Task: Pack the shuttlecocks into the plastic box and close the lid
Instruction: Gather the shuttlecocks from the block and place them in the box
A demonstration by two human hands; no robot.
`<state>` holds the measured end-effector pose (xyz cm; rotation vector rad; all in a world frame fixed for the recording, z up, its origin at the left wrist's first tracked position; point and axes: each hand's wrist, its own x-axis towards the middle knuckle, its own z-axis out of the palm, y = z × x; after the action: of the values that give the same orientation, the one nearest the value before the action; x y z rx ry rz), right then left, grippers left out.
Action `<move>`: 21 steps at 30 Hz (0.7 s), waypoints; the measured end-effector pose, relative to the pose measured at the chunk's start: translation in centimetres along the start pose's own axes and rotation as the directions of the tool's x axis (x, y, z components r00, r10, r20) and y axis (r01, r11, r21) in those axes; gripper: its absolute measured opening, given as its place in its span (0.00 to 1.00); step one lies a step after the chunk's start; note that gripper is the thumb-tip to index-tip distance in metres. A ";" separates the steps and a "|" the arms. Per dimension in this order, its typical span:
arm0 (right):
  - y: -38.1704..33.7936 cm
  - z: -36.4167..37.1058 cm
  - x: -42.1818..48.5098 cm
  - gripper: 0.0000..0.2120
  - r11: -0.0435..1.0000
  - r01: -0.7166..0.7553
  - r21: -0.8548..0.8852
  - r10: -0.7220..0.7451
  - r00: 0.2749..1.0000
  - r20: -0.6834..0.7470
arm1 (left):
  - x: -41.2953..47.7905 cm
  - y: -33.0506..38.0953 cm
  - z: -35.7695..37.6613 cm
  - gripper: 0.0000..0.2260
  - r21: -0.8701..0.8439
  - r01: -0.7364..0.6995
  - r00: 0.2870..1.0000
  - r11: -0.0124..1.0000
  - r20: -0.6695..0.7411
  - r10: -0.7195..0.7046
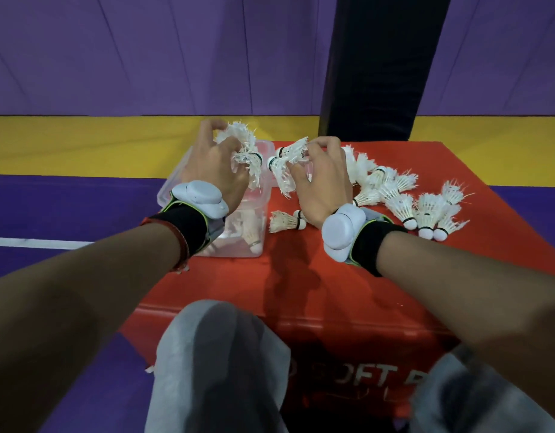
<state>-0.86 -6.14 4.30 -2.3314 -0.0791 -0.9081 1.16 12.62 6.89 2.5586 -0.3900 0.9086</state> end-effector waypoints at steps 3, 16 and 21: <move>-0.9 1.3 0.3 0.09 0.999 0.007 0.038 -0.008 1.000 0.014 | -0.1 -1.6 -0.1 0.13 0.013 0.043 0.999 0.999 0.004 -0.043; -3.0 4.5 1.5 0.13 0.984 -0.086 0.155 0.061 0.985 0.159 | -0.5 -5.0 0.2 0.11 -0.021 0.179 0.974 0.984 0.142 -0.174; -3.5 4.6 1.4 0.13 0.947 -0.180 0.265 0.126 0.970 0.206 | -0.4 -5.5 0.4 0.14 -0.053 0.241 0.954 0.969 0.196 -0.226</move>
<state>1.96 -0.89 4.47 -2.1149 -0.0963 -0.5589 3.15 17.37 4.82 2.5599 -0.1648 0.5572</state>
